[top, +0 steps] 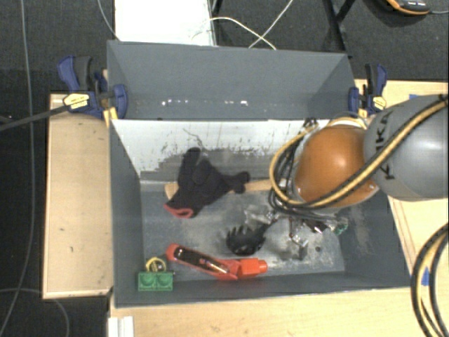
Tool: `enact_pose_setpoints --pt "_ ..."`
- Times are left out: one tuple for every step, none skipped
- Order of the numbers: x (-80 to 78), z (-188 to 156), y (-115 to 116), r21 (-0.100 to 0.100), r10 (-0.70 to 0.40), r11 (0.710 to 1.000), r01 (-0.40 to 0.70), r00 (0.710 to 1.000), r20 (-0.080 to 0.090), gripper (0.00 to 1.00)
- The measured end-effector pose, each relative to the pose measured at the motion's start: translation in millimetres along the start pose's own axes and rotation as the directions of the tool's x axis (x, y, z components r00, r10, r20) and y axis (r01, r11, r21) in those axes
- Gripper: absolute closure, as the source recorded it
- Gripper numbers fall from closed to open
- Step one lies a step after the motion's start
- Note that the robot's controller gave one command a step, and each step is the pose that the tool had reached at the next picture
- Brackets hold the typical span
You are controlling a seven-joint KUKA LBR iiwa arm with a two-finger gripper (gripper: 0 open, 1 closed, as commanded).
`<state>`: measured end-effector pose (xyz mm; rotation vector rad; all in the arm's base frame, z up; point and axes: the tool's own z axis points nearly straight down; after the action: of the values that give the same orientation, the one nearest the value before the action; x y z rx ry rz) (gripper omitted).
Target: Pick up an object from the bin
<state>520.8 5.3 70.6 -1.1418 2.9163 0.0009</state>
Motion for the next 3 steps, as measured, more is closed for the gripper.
enact_pose_setpoints --pt "-12.7 -0.1 -5.2 -0.007 -0.11 0.994 0.11 0.994 -0.003 1.0" --pt "-12.7 -0.1 -5.2 -0.007 -0.108 0.994 0.108 0.994 -0.003 1.0" --pt "-12.6 -10.1 -4.7 -0.007 -0.105 0.994 0.105 0.994 -0.003 1.0"
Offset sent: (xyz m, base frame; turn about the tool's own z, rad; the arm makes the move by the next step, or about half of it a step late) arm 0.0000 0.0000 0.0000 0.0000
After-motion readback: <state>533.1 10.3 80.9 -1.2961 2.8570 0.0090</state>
